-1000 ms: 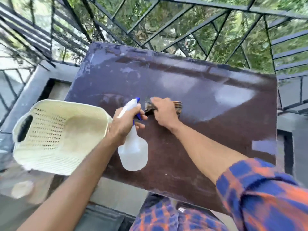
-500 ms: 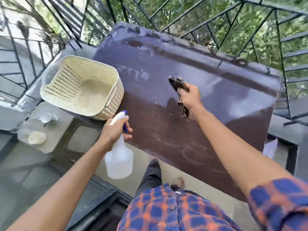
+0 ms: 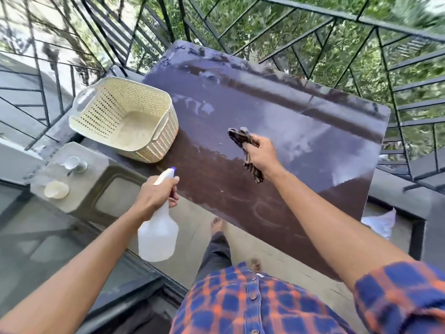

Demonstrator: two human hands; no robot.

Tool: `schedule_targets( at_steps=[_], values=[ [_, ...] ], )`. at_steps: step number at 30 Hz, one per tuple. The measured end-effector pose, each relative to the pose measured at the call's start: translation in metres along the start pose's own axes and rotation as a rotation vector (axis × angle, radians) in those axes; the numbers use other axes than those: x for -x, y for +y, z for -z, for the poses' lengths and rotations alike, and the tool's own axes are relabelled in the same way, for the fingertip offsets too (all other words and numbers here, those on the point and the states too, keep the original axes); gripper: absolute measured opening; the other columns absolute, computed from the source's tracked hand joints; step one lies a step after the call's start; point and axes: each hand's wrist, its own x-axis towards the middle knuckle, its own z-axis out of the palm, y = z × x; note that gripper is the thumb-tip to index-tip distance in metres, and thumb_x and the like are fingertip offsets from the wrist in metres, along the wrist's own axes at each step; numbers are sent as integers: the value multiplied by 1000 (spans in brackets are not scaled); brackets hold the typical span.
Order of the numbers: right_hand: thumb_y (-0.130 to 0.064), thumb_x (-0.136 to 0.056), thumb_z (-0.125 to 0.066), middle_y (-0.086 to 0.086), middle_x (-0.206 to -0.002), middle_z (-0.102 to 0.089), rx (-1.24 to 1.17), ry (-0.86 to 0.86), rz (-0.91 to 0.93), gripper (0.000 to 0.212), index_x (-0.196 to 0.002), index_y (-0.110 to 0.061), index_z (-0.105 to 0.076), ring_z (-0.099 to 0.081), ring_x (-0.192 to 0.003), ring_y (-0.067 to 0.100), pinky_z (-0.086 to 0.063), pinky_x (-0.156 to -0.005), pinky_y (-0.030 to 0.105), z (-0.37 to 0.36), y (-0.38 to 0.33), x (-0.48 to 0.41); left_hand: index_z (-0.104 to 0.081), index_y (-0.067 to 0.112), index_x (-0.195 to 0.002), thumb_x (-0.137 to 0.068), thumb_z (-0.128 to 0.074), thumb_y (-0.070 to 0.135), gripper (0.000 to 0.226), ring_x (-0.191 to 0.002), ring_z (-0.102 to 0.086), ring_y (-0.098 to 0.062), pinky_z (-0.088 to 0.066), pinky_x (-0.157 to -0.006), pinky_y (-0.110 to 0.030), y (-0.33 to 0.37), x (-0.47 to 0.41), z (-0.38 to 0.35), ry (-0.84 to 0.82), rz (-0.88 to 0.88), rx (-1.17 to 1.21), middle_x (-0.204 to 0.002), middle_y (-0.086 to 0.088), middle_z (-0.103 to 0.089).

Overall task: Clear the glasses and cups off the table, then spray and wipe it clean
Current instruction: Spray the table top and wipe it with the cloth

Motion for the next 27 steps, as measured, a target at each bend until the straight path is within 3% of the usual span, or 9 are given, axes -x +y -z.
schedule_targets(
  at_steps=[5, 7, 9, 12, 17, 20, 24, 27],
  values=[
    [-6, -94, -59, -19, -72, -64, -1, 30, -41, 36, -124, -23, -70, -50, -53, -2, -45, -60, 24, 22, 5, 14, -60, 6, -62, -93, -64, 30, 39, -48, -61, -24, -61, -66, -40, -5, 17, -20, -20, -41, -45, -51, -10, -59],
    [-7, -94, -59, -24, -59, -61, 3, 44, -71, 33, -122, -21, -71, -50, -48, -1, -44, -58, 22, 30, 10, 22, -64, 5, -67, -95, -62, 30, 37, -58, -67, -27, -58, -61, -35, -4, 23, -26, -51, -51, -46, -58, -12, -65],
    [-7, -94, -59, -18, -55, -59, -19, 68, -90, 30, -114, -26, -72, -51, -45, 2, -44, -58, 23, 36, 14, 30, -65, 5, -71, -97, -60, 31, 37, -66, -70, -29, -54, -55, -29, 0, 27, -31, -98, -29, -40, -65, -14, -68],
    [-10, -93, -60, -16, -58, -60, -32, 104, -114, 31, -110, -34, -71, -53, -48, 5, -44, -63, 26, 42, 22, 40, -59, 7, -66, -97, -59, 30, 39, -69, -73, -33, -52, -53, -27, 7, 33, -43, -131, -35, -60, -58, -14, -61],
    [-7, -95, -59, -10, -70, -61, -25, 198, -150, 28, -115, -22, -71, -50, -43, -6, -40, -52, 12, 57, 17, 60, -66, 4, -70, -96, -61, 32, 38, -66, -69, -30, -54, -56, -30, 10, 35, -67, -202, -89, -79, -66, -17, -69],
    [-9, -94, -60, -23, -68, -58, -3, 260, -163, 30, -118, -23, -71, -51, -42, -4, -41, -53, 17, 67, 16, 76, -61, 5, -66, -95, -61, 32, 39, -68, -71, -33, -57, -59, -33, 10, 36, -79, -257, -71, -98, -59, -16, -65],
    [-9, -95, -60, -1, -70, -63, 20, 335, -169, 32, -122, -21, -70, -50, -43, -4, -40, -52, 13, 80, 22, 106, -62, 4, -70, -97, -61, 31, 38, -66, -70, -33, -57, -60, -33, 5, 43, -94, -347, -46, -65, -62, -16, -64],
    [-9, -95, -61, -5, -85, -68, 31, 394, -185, 35, -128, -20, -68, -52, -54, -4, -41, -59, 10, 91, 33, 134, -62, 5, -71, -97, -61, 31, 37, -65, -66, -29, -58, -60, -32, -2, 47, -110, -418, -16, -73, -63, -13, -64]
  ],
)
